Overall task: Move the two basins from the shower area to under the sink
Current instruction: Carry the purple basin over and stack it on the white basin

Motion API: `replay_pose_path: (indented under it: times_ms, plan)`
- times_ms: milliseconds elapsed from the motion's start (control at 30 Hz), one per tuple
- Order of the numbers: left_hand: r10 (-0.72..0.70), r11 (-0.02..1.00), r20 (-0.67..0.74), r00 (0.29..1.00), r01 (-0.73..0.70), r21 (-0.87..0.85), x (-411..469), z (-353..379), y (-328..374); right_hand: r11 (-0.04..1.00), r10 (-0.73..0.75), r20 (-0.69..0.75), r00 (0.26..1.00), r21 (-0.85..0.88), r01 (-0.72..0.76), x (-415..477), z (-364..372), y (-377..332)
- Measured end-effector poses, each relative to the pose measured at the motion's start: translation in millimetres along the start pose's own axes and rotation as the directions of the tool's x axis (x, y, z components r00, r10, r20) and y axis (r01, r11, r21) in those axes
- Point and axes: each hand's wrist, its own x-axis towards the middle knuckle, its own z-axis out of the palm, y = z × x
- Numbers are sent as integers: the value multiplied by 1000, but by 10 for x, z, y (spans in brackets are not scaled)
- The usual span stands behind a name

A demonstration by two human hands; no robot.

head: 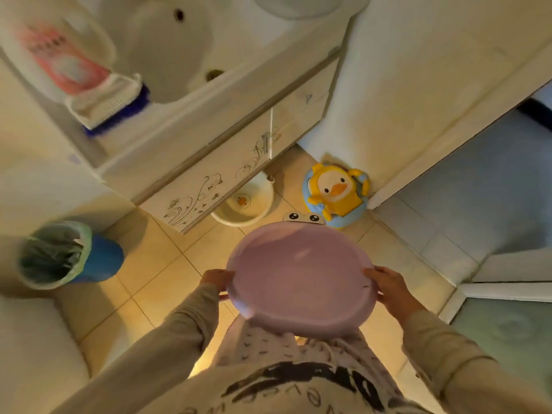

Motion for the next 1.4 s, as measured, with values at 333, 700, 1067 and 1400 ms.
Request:
replay_pose_path:
  times_ms: [333,700,1067,1400]
  plan:
    - [-126,948,-133,983,80,-307,64,105,320,964,25,253,967,-262,44,682,592,-1112]
    - [-321,714,-184,929,110,-691,-40,1123,334,685,101,451,887,-678,267,1736,853,-2263]
    - [-403,654,-149,903,171,-736,308,1629,277,547,212,410,887,-802,240,2248,770,-2308]
    - [-435,663,-66,898,269,-699,1769,1848,-92,496,278,245,929,-865,80,3246,875,-1390]
